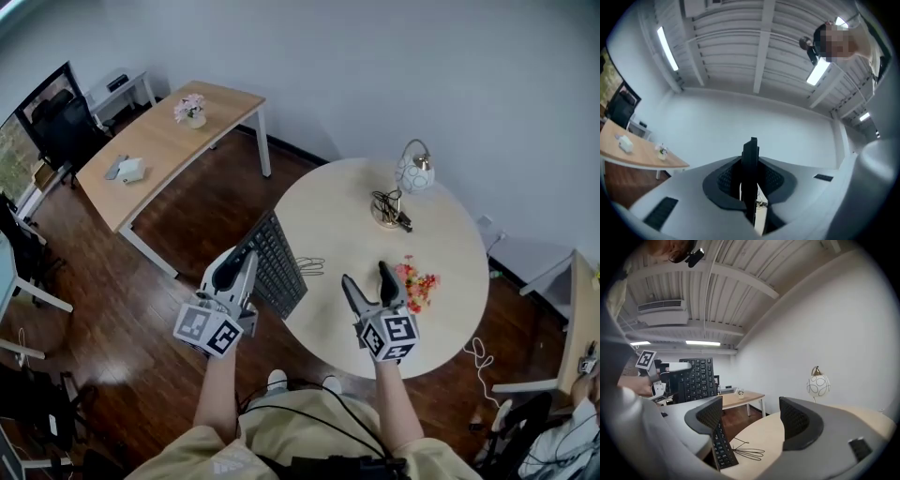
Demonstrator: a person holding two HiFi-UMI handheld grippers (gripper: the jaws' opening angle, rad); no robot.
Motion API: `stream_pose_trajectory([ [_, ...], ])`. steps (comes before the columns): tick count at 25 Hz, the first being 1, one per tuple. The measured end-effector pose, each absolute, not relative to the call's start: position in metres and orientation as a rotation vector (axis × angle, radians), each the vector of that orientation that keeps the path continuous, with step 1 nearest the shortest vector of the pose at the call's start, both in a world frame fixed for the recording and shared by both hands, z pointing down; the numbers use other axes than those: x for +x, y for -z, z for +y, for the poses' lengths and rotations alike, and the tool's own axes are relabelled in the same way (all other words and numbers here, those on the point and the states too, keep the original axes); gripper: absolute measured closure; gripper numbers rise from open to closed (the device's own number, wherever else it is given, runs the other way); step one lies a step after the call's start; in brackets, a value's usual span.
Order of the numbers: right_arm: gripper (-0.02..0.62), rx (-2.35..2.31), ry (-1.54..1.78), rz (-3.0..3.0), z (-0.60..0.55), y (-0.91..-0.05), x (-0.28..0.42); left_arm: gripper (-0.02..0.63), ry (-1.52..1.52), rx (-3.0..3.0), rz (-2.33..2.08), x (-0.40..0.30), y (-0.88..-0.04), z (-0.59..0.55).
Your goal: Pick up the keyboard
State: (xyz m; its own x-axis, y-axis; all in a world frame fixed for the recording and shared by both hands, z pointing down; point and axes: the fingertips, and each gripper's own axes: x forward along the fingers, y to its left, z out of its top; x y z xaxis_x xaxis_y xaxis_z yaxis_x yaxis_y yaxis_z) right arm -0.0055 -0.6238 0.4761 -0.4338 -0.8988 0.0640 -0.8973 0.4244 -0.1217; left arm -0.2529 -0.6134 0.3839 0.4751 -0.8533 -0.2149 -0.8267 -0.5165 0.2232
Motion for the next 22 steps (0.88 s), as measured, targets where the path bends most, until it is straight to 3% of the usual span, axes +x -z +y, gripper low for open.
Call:
stream_pose_trajectory([
  [11,0.202,-1.793,-0.027,2.549,-0.632,-0.419,-0.010,0.549,0.279,2.713,-1.851,-0.262,-0.358,-0.614],
  [22,0.213,-1.890,-0.084,2.493,-0.632,-0.397,0.001,0.549,0.102,2.739,-1.866,-0.255,-0.363,-0.620],
])
